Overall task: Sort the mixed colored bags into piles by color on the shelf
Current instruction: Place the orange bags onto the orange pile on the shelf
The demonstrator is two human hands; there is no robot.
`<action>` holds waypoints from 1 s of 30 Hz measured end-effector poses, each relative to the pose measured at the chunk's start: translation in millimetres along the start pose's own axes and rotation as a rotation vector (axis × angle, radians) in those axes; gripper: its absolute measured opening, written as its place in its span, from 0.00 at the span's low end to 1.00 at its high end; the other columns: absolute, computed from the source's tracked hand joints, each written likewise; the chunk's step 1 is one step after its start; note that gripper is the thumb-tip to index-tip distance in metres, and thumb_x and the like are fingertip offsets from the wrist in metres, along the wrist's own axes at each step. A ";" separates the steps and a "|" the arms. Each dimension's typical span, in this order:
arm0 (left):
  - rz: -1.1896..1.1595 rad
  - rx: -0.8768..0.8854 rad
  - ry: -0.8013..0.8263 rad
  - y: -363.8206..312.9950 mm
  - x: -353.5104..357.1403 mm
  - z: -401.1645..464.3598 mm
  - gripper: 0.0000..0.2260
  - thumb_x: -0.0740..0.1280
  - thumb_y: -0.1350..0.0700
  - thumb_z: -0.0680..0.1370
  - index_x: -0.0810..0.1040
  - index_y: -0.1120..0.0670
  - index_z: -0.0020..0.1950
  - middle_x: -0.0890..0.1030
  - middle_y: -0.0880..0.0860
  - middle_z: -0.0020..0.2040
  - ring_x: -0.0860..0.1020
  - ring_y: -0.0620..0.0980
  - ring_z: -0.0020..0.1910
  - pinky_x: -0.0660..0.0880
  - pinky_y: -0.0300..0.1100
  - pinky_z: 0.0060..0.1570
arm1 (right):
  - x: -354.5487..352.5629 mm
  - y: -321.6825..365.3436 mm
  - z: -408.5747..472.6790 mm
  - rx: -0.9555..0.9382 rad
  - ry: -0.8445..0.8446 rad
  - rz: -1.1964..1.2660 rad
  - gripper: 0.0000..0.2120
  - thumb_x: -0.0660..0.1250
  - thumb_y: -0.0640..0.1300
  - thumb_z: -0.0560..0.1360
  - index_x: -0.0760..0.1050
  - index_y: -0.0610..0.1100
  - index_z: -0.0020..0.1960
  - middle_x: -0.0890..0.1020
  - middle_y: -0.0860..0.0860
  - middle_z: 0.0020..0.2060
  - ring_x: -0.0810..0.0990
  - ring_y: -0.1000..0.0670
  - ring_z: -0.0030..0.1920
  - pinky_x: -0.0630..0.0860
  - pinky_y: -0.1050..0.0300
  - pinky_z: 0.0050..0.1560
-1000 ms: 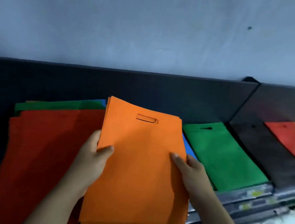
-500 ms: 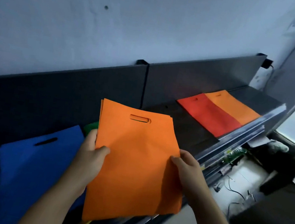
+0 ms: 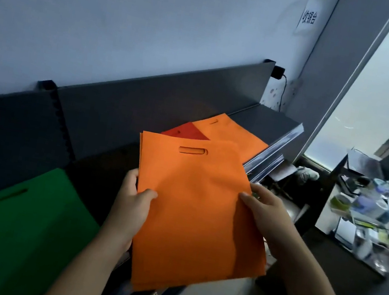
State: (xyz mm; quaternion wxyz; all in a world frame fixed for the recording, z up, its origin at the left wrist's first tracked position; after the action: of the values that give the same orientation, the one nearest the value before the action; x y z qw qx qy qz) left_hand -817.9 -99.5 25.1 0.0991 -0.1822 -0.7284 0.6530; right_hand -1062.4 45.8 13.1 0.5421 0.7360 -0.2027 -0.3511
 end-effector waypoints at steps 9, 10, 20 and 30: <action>0.044 -0.031 0.038 -3.2 70.3 113.0 0.11 0.61 0.59 0.82 0.73 0.44 0.59 0.81 0.51 0.52 0.81 0.53 0.48 0.79 0.49 0.42 | -9.9 8.6 125.5 0.003 -0.029 -0.073 0.05 0.69 0.46 0.83 0.81 0.56 0.53 0.87 0.55 0.48 0.87 0.53 0.48 0.81 0.54 0.48; 0.045 -0.037 0.038 -2.2 79.8 130.2 0.11 0.61 0.60 0.82 0.73 0.44 0.59 0.81 0.51 0.52 0.81 0.53 0.47 0.79 0.49 0.42 | -10.9 8.0 143.6 0.007 -0.028 -0.093 0.05 0.69 0.47 0.83 0.80 0.55 0.56 0.87 0.54 0.51 0.86 0.52 0.49 0.82 0.52 0.51; 0.098 -0.052 0.138 -2.8 169.3 251.2 0.09 0.63 0.57 0.83 0.70 0.48 0.62 0.79 0.51 0.53 0.79 0.52 0.48 0.77 0.48 0.46 | -44.4 2.0 272.7 0.082 -0.120 -0.010 0.17 0.71 0.49 0.80 0.80 0.57 0.68 0.84 0.47 0.63 0.86 0.46 0.56 0.82 0.40 0.64; 0.224 -0.104 0.148 8.3 236.6 330.8 0.06 0.64 0.54 0.83 0.73 0.42 0.52 0.84 0.53 0.50 0.83 0.56 0.48 0.79 0.54 0.50 | -67.0 1.9 413.4 0.105 -0.007 -0.048 0.12 0.69 0.46 0.80 0.83 0.61 0.58 0.89 0.53 0.46 0.89 0.47 0.46 0.86 0.43 0.55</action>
State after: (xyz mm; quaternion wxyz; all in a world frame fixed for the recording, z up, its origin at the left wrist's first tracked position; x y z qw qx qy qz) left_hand -1159.5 -308.2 -47.4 0.0693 -0.3151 -0.7270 0.6061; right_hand -1411.7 -180.4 -33.6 0.4934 0.7669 -0.2051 -0.3556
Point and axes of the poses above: each hand's wrist, its own z-axis towards the middle knuckle, its own x-axis out of the palm, y = z × x, the point moved 2 cm from there along z, towards the middle knuckle
